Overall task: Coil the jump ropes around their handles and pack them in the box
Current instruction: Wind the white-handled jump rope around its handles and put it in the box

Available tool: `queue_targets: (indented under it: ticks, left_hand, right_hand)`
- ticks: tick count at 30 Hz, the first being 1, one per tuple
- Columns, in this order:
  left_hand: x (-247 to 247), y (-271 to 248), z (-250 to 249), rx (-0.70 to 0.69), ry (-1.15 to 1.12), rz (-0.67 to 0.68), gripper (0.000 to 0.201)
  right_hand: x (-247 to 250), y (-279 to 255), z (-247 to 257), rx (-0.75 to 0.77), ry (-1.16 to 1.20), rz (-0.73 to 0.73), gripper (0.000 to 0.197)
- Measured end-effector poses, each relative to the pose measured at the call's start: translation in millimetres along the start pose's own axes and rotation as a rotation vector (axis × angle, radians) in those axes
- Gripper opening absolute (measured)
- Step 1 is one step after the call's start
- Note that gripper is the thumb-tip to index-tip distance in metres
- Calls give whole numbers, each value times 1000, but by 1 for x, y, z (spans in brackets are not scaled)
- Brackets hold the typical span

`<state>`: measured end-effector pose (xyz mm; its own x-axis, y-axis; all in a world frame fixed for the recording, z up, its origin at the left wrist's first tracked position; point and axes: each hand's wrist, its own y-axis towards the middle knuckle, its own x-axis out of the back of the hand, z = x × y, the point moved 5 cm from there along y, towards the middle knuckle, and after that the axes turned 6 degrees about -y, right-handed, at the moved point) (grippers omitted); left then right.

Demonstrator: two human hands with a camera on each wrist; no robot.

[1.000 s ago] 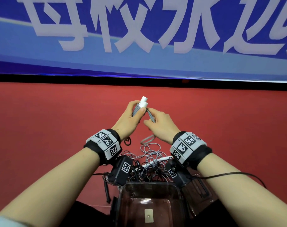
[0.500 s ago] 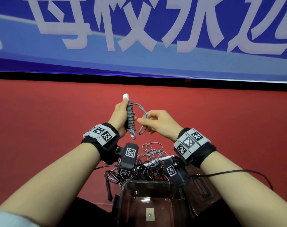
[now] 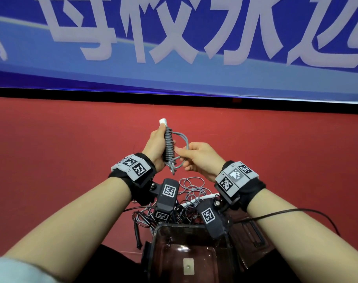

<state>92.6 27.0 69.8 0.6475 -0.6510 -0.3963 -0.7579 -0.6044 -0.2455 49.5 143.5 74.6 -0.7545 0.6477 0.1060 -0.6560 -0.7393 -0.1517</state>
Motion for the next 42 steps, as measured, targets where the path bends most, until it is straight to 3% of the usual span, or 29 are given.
queue_targets:
  ticks: [3, 6, 11, 23, 28, 36, 39, 42]
  left_hand:
    - [-1, 0, 3, -22, 29, -17, 35]
    - [-2, 0, 6, -25, 37, -28, 36]
    - [-3, 5, 11, -59, 97, -38, 42]
    - [6, 12, 15, -47, 118, -87, 60]
    - [6, 12, 11, -43, 99, -117, 42]
    - [14, 18, 7, -6, 0, -162, 40]
    - [18, 22, 5, 9, -93, -175, 43]
    - [23, 23, 2, -13, -125, -226, 48]
  right_hand:
    - [-5, -2, -4, -31, 30, 6, 21]
    - [-3, 0, -5, -5, 31, -82, 27]
    - [0, -1, 2, 133, -288, -256, 34]
    - [-18, -14, -8, 150, -267, -235, 28]
    - [-21, -4, -13, 107, -161, -225, 33]
    - [-26, -3, -11, 20, -134, -39, 22]
    - [-14, 3, -8, -10, -127, -73, 27]
    - [-11, 1, -10, -76, -133, -50, 20]
